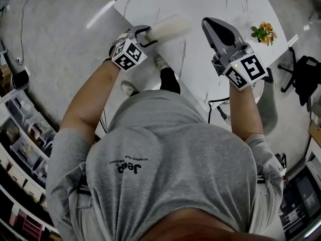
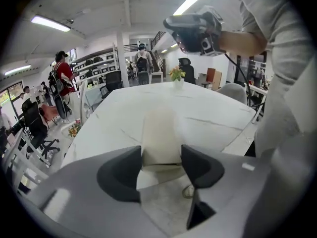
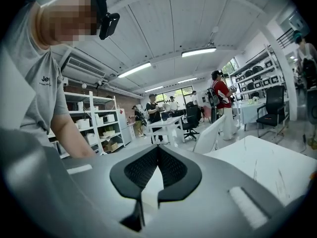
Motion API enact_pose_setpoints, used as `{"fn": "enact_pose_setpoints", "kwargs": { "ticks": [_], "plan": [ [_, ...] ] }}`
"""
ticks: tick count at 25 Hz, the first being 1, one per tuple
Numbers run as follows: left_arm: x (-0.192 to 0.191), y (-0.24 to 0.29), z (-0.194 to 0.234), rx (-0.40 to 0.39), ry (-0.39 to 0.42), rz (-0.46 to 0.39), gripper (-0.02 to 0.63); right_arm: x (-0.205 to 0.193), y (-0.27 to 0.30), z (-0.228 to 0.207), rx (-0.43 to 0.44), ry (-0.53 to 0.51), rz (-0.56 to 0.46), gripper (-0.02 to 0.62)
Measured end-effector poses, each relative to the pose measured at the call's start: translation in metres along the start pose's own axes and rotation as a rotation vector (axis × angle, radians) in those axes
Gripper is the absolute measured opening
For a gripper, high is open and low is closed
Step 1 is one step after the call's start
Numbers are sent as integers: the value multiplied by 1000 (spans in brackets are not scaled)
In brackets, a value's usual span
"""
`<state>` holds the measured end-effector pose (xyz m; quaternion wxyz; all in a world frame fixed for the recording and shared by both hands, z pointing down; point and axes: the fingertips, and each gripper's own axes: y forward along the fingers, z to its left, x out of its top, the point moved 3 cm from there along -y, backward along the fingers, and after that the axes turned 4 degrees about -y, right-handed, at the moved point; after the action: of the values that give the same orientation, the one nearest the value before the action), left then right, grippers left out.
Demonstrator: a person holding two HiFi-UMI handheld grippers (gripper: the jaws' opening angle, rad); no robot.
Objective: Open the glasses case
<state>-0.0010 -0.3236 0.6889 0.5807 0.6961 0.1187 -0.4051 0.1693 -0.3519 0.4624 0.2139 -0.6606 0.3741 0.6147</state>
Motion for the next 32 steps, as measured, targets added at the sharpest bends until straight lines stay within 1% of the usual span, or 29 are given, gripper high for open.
{"fn": "enact_pose_setpoints", "kwargs": {
  "ticks": [6, 16, 22, 28, 32],
  "plan": [
    [1, -1, 1, -27, -24, 6, 296, -5, 4, -2, -9, -27, 12, 2],
    [4, -4, 5, -86, -124, 0, 296, -5, 2, -12, -40, -43, 19, 2],
    [8, -7, 6, -104, -151, -5, 293, -5, 1, -11, -42, -42, 19, 2],
    [9, -9, 15, -134, -221, -44, 291, -6, 2, -10, -41, -45, 21, 2],
    [10, -11, 18, -174, -299, -68, 291, -7, 3, -9, -39, -44, 23, 2]
  ]
}}
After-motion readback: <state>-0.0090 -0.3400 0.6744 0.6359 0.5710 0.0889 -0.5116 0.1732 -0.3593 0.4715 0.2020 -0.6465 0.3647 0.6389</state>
